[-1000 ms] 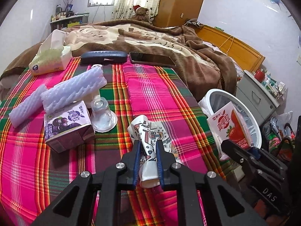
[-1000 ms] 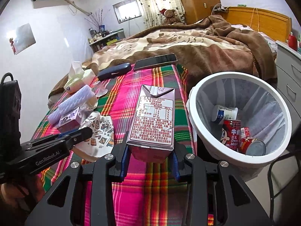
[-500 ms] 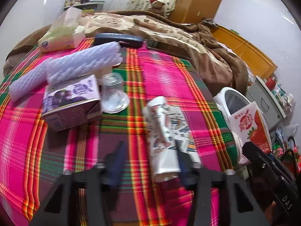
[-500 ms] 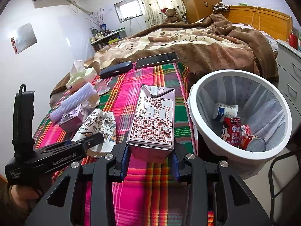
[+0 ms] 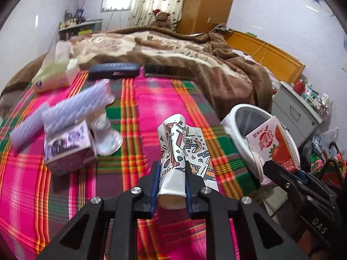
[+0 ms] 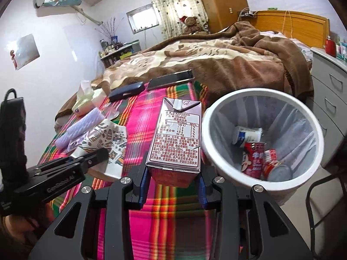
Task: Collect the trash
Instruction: 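Carry the carton and paper cup over the wastebasket and open both tools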
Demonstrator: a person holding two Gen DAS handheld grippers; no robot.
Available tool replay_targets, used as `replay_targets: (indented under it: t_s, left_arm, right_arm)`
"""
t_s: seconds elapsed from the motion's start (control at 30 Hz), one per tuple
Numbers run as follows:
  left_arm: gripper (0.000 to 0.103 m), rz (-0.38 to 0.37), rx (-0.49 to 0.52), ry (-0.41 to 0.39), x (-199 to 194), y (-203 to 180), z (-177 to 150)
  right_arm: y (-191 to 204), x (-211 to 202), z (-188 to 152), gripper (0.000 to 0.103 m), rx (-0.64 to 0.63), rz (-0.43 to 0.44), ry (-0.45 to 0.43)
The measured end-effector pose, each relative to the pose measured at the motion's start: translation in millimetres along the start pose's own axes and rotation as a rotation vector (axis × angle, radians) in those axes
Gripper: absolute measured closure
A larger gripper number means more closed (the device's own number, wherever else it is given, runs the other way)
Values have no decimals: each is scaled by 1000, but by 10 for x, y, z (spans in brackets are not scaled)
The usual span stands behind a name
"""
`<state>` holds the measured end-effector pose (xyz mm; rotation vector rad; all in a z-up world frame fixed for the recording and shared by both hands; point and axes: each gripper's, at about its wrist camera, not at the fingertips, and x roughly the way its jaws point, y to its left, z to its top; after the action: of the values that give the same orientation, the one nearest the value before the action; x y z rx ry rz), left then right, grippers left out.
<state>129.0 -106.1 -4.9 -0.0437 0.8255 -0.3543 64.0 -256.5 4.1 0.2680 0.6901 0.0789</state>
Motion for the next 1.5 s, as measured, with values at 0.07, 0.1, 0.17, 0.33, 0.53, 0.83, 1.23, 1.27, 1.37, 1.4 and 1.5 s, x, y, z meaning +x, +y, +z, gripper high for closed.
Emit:
replay_targets:
  t_s: [0.07,0.1,0.17,0.33,0.53,0.83,1.23,1.27,1.37,1.4,1.5]
  left_arm:
    - [83,-11,19,-15,-32,-100,68]
    - [83,-18,30,-23,-50,-148,94]
    - [83,-32,46,-40,-68,-243,148]
    - [83,-81,100,-54,-29,-515,262]
    - [83,-138,167,-53,84,-892,362]
    - [83,-205,220,-8,385,-1332,439]
    - [83,-214,241,41,735,-1538,481]
    - [81,-207,234,46,748,-1522,476]
    - [54,-196,226,36,735,-1476,478]
    - [46,-200,216,34,727,-1454,483]
    - [46,-208,192,33,700,-1378,501]
  right_arm:
    - [-78,-45,41,66,9,-16,-15]
    - [-116,-69,58,66,12,-23,-22]
    - [-212,-125,100,66,20,-40,-36]
    - [-445,-215,191,66,39,-95,-56]
    - [-641,-220,233,66,60,-138,-50]
    - [-962,-146,250,66,107,-205,-6]
    - [-1170,34,230,66,124,-251,89]
    - [-1182,20,221,65,128,-250,88]
    - [-1185,4,212,57,138,-254,91]
    - [-1181,-5,207,51,138,-255,88]
    - [-1172,-37,207,43,139,-254,78]
